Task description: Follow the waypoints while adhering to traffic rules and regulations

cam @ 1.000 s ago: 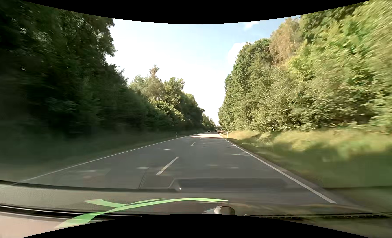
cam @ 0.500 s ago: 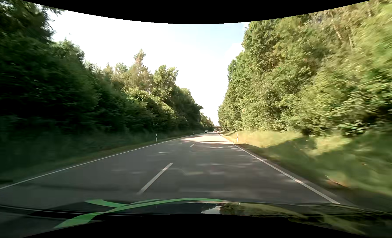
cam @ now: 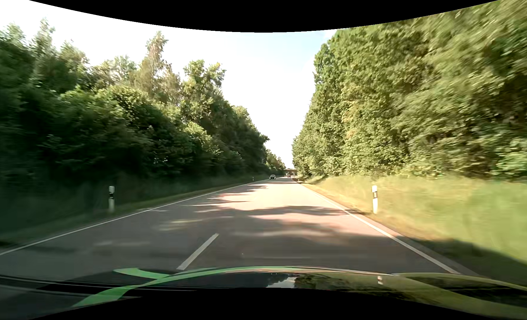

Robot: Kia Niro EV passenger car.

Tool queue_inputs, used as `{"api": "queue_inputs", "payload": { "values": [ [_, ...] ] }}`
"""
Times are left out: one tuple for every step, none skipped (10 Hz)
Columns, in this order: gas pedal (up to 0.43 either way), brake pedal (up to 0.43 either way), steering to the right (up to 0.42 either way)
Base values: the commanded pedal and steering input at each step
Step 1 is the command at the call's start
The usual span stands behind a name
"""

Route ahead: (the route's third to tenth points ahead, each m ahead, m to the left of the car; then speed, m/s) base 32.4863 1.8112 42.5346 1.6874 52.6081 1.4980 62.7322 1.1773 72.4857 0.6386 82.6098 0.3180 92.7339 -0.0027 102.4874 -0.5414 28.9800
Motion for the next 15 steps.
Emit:
{"api": "queue_inputs", "payload": {
  "values": [
    [0.311, 0.000, 0.003],
    [0.311, 0.000, 0.003],
    [0.319, 0.000, 0.003],
    [0.319, 0.000, 0.003],
    [0.331, 0.000, 0.003],
    [0.339, 0.000, 0.003],
    [0.339, 0.000, 0.003],
    [0.339, 0.000, 0.003],
    [0.339, 0.000, 0.003],
    [0.350, 0.000, 0.002],
    [0.358, 0.000, 0.002],
    [0.358, 0.000, 0.002],
    [0.358, 0.000, 0.001],
    [0.358, 0.000, 0.001],
    [0.358, 0.000, 0.001]
  ]
}}
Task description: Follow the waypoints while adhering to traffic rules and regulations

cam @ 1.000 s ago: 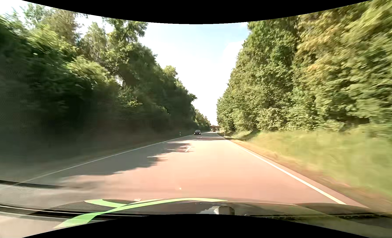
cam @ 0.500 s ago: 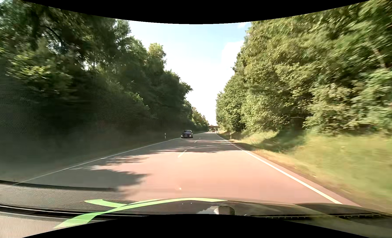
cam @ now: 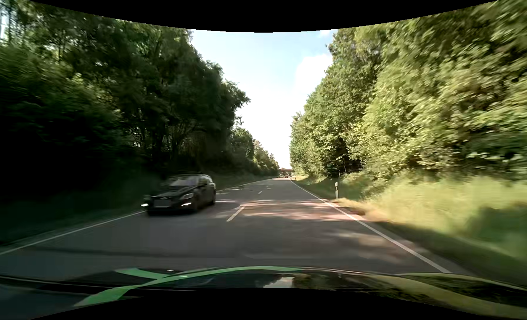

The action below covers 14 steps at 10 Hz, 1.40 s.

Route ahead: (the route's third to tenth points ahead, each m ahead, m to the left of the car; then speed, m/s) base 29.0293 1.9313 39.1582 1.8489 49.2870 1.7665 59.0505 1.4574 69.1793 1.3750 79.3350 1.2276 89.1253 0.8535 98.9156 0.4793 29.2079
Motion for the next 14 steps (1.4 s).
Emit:
{"api": "queue_inputs", "payload": {
  "values": [
    [0.358, 0.000, 0.001],
    [0.350, 0.000, 0.001],
    [0.339, 0.000, 0.001],
    [0.339, 0.000, 0.000],
    [0.339, 0.000, 0.001],
    [0.339, 0.000, 0.000],
    [0.339, 0.000, 0.001],
    [0.299, 0.000, 0.001],
    [0.240, 0.000, 0.000],
    [0.240, 0.000, 0.001],
    [0.240, 0.000, 0.001],
    [0.240, 0.000, 0.001],
    [0.240, 0.000, 0.000],
    [0.240, 0.000, 0.000]
  ]
}}
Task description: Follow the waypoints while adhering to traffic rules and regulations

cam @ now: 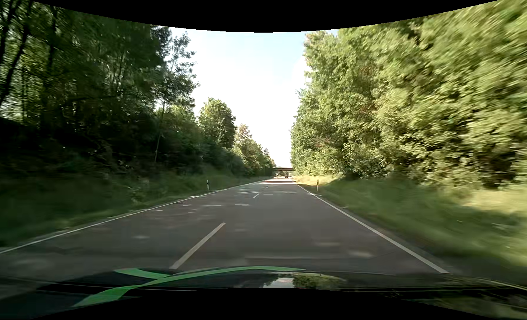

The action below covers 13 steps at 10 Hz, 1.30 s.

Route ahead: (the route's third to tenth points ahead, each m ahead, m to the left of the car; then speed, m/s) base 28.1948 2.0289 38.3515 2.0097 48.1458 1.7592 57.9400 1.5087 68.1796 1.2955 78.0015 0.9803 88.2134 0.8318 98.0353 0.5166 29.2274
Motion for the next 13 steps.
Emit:
{"api": "queue_inputs", "payload": {
  "values": [
    [0.240, 0.000, 0.001],
    [0.228, 0.000, 0.001],
    [0.209, 0.000, 0.000],
    [0.197, 0.000, 0.000],
    [0.157, 0.000, 0.000],
    [0.150, 0.000, 0.000],
    [0.150, 0.000, 0.000],
    [0.150, 0.000, 0.001],
    [0.157, 0.000, 0.001],
    [0.157, 0.000, 0.001],
    [0.157, 0.000, 0.001],
    [0.157, 0.000, 0.001],
    [0.157, 0.000, 0.001]
  ]
}}
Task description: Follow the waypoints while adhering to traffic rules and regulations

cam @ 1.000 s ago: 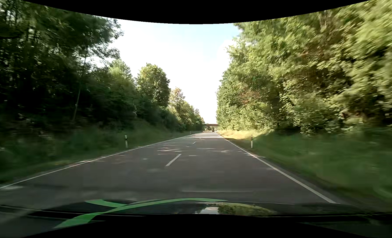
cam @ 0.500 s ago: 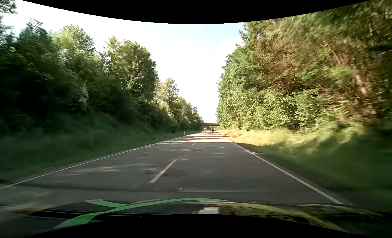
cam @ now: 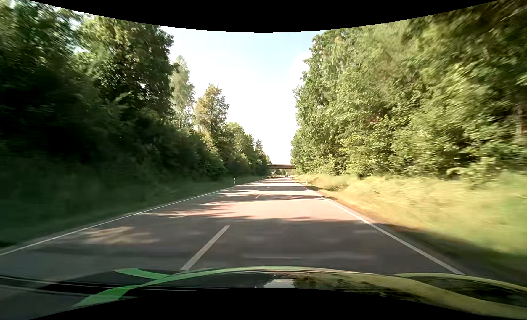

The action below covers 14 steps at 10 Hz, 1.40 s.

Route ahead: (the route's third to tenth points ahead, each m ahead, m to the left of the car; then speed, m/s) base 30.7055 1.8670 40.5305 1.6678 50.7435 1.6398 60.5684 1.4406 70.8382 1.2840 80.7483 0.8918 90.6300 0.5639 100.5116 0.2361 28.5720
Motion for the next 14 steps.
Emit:
{"api": "queue_inputs", "payload": {
  "values": [
    [0.157, 0.000, 0.001],
    [0.169, 0.000, 0.001],
    [0.177, 0.000, 0.002],
    [0.189, 0.000, 0.001],
    [0.197, 0.000, 0.001],
    [0.220, 0.000, 0.001],
    [0.228, 0.000, 0.001],
    [0.240, 0.000, 0.002],
    [0.240, 0.000, 0.001],
    [0.248, 0.000, 0.001],
    [0.248, 0.000, 0.002],
    [0.248, 0.000, 0.001],
    [0.248, 0.000, 0.001],
    [0.240, 0.000, 0.001]
  ]
}}
